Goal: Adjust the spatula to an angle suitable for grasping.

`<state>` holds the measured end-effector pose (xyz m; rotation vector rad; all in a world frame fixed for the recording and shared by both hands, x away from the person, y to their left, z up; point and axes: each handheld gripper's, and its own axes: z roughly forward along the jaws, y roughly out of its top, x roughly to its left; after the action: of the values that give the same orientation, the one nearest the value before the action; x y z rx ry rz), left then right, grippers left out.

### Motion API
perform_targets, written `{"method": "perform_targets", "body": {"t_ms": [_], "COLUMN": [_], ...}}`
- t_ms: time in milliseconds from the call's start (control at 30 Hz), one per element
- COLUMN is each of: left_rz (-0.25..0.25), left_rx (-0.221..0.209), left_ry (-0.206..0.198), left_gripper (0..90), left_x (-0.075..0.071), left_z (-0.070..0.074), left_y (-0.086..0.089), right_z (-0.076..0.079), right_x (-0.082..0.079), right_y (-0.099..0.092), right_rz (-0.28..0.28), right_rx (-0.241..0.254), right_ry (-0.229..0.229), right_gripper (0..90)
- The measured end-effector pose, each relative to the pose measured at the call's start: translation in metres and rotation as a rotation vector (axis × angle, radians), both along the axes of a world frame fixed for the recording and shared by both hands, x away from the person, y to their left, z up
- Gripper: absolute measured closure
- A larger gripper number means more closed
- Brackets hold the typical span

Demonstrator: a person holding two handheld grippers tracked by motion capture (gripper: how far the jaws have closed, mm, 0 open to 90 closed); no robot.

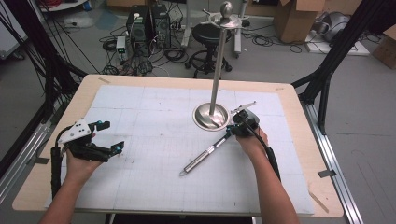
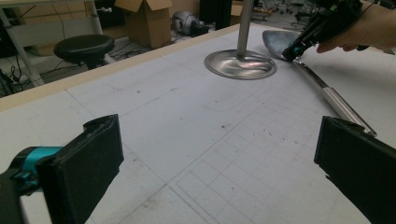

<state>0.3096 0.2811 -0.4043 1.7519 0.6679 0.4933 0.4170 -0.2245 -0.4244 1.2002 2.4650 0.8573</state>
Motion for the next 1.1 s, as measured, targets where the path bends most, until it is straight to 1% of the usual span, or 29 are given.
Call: {"method": "perform_targets", "body": {"t_ms": [167, 233, 433, 567, 600, 767, 800, 833, 900, 1000, 1100], "left_rz": [0.000, -0.001, -0.003, -0.005, -0.004, -0.003, -0.003, -0.003, -0.004, -0.003, -0.005], "left_rx": [-0.005, -0.005, -0.005, -0.004, -0.005, -0.004, -0.006, -0.006, -0.003, -0.002, -0.001], "left_ry": [-0.001, 0.000, 0.001, 0.000, 0.000, -0.001, -0.002, -0.002, -0.002, 0.000, 0.002], "left_gripper": [1.7, 1.7, 1.7, 1.7, 1.7, 1.7, 1.7, 1.7, 1.7, 1.7, 1.7], "left_x": [0.000, -0.001, -0.001, -0.001, -0.001, -0.002, -0.002, -0.002, -0.002, -0.002, -0.002], "left_z": [0.000, 0.000, 0.000, 0.001, 0.001, 0.001, 0.001, 0.001, 0.001, 0.001, 0.001], "left_y": [0.000, 0.000, -0.001, -0.001, -0.001, 0.000, 0.000, 0.000, 0.000, 0.000, 0.000], "right_z": [0.002, 0.003, 0.005, 0.006, 0.006, 0.004, 0.003, 0.002, 0.001, 0.001, 0.001], "right_x": [-0.004, -0.008, -0.016, -0.018, -0.018, -0.018, -0.017, -0.018, -0.020, -0.025, -0.030], "right_y": [-0.002, -0.002, -0.001, -0.002, -0.004, -0.010, -0.012, -0.013, -0.016, -0.021, -0.025], "right_rz": [-0.001, 0.005, 0.026, 0.032, 0.017, 0.003, -0.004, -0.005, -0.007, 0.003, -0.008], "right_rx": [-0.015, -0.030, -0.047, -0.059, -0.063, -0.066, -0.084, -0.088, -0.092, -0.093, -0.099], "right_ry": [0.019, 0.024, 0.028, 0.033, 0.040, 0.040, 0.054, 0.058, 0.066, 0.060, 0.068], "right_gripper": [90.0, 90.0, 90.0, 90.0, 90.0, 90.0, 90.0, 90.0, 90.0, 90.0, 90.0]}}
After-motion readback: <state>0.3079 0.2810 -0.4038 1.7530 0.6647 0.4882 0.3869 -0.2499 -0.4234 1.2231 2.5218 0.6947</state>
